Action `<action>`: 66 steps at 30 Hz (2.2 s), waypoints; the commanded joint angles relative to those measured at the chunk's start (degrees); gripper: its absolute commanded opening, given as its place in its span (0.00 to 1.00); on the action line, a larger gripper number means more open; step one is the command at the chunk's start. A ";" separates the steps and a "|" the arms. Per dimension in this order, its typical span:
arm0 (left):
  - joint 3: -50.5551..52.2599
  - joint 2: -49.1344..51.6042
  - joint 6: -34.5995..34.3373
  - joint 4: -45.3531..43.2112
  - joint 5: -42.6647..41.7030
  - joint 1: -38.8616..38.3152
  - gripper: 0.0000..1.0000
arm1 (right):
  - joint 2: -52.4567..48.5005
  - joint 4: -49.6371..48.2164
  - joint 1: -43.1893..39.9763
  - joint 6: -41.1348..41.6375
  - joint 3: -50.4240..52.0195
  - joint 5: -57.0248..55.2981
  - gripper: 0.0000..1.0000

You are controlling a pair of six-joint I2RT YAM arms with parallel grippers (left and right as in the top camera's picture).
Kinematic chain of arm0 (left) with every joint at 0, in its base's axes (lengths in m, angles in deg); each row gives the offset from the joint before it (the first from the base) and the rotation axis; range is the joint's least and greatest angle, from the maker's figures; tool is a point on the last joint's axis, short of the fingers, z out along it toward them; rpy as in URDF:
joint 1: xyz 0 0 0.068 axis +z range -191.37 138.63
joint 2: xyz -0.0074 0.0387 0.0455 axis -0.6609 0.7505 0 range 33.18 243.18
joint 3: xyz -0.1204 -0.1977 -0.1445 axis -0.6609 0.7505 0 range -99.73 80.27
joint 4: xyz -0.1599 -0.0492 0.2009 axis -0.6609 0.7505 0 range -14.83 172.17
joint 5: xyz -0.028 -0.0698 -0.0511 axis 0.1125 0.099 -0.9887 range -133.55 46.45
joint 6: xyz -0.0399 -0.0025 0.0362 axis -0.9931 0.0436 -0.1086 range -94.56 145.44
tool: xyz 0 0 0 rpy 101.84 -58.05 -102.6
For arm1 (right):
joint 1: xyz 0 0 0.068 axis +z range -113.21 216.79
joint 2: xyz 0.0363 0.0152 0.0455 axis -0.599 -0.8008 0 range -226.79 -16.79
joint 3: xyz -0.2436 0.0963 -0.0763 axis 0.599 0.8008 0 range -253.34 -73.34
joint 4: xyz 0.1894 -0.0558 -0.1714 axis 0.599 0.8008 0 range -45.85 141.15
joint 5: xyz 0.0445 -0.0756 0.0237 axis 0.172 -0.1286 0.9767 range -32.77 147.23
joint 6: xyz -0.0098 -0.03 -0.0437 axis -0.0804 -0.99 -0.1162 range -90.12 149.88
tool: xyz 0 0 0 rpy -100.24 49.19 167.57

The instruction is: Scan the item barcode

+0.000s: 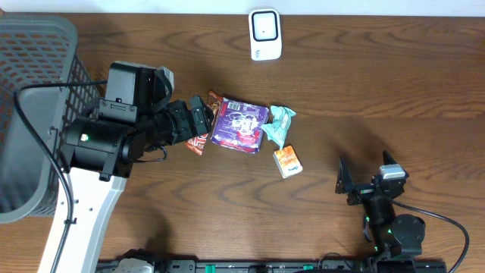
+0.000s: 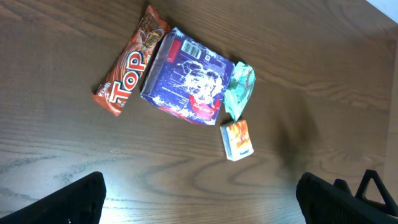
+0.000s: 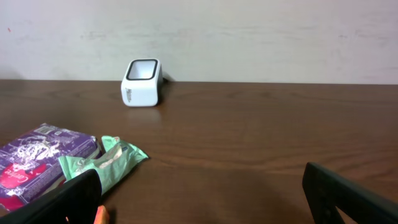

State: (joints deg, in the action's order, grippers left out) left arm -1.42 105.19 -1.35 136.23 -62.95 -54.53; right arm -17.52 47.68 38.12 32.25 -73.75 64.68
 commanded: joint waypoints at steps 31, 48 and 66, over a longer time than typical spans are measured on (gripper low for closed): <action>-0.66 0.22 0.35 0.00 -0.48 0.24 0.98 | 0.09 -12.11 0.22 62.97 0.09 28.50 0.99; -0.66 0.22 0.35 0.00 -0.48 0.24 0.98 | -35.91 30.40 0.15 14.99 -50.53 18.51 0.99; -0.66 0.22 0.35 0.00 -0.48 0.24 0.98 | -81.18 59.30 8.50 1.62 -73.61 24.37 0.66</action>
State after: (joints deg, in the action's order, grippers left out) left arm -1.42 105.19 -1.35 136.25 -62.97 -54.53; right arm -95.36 104.97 41.31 38.52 -146.34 92.59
